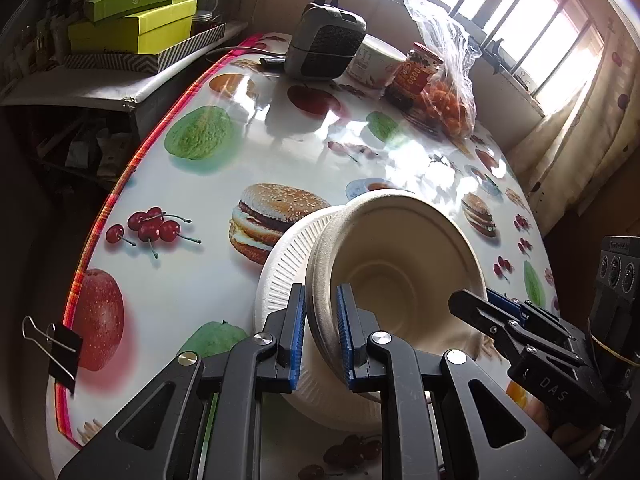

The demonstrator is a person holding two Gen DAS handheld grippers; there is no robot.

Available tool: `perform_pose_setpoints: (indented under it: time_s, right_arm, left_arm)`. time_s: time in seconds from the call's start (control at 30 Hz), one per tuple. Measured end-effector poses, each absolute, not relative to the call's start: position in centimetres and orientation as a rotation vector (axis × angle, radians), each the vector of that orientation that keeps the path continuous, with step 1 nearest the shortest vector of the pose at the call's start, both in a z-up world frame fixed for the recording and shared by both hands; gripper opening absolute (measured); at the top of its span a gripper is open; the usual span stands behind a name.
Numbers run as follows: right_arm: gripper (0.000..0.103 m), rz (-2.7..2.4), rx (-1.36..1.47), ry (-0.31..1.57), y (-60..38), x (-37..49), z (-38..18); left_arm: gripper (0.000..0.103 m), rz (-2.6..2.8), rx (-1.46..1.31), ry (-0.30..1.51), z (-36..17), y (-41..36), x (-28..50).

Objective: Organize plates and bowls
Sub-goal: 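Carry the bowl stack with both grippers over the white plate stack, then lower the bowls onto the plates, open both grippers and pull back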

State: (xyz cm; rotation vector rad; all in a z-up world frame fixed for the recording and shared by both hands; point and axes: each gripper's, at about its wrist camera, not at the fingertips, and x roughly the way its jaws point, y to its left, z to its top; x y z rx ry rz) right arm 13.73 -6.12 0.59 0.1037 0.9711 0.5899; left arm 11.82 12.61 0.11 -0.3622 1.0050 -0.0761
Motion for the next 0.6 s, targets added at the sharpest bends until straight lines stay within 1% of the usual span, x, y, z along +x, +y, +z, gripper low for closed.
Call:
perform_pose_setpoints:
  time_s: [0.33, 0.47, 0.5, 0.57, 0.6]
  right_arm:
    - [0.029, 0.575, 0.099, 0.955, -6.01, 13.49, 0.83]
    - [0.039, 0.574, 0.088, 0.947, -5.88, 13.29, 0.92]
    - [0.040, 0.573, 0.086, 0.944, -5.87, 13.19, 0.95]
    - [0.042, 0.570, 0.083, 0.940, -5.86, 13.07, 0.98]
    - [0.044, 0.569, 0.084, 0.940, -5.88, 13.02, 0.97]
  left_arm:
    - [0.016, -0.089, -0.363, 0.991, 0.06, 12.74, 11.70]
    - [0.017, -0.078, -0.352, 0.988, -0.10, 12.60, 11.53]
    - [0.018, -0.078, -0.346, 0.987, -0.12, 12.52, 11.47]
    - [0.022, -0.083, -0.349, 0.984, -0.14, 12.41, 11.34]
    - [0.023, -0.086, -0.352, 0.981, -0.10, 12.39, 11.29]
